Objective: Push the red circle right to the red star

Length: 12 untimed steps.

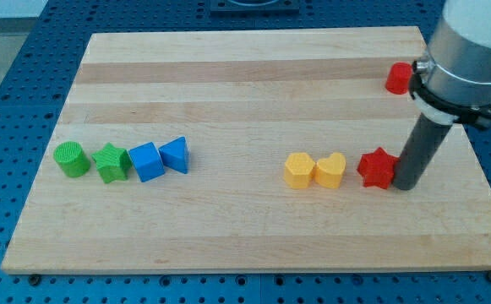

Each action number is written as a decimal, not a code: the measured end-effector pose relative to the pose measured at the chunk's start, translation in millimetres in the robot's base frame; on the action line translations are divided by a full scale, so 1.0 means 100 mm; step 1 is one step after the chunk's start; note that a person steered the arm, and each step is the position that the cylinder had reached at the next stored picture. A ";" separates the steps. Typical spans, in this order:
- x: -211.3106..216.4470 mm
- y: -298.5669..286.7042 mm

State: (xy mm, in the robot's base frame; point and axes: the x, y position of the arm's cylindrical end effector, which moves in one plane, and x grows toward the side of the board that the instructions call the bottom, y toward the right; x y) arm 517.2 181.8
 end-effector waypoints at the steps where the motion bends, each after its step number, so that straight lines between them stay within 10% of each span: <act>1: -0.01 -0.13; 4: -0.85 0.41; 6: -1.30 -0.67; 8: -2.94 0.09; 12: -2.05 0.69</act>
State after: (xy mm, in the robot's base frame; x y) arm 312.5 250.8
